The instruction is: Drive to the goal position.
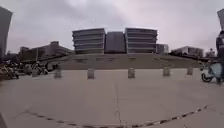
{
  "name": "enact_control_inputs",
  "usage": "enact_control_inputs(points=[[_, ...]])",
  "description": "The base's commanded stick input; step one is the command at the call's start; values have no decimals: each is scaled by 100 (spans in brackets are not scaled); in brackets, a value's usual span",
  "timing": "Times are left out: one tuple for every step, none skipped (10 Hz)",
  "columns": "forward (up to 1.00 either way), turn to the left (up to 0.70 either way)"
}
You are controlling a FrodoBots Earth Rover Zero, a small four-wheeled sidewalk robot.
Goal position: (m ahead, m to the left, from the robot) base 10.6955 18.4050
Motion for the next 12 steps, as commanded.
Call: enact_control_inputs(points=[[62, 1], [70, 1], [70, 1], [70, 2], [70, 4], [70, 11], [70, 15], [70, 15], [70, 15], [70, 15], [70, 15], [70, 14]])
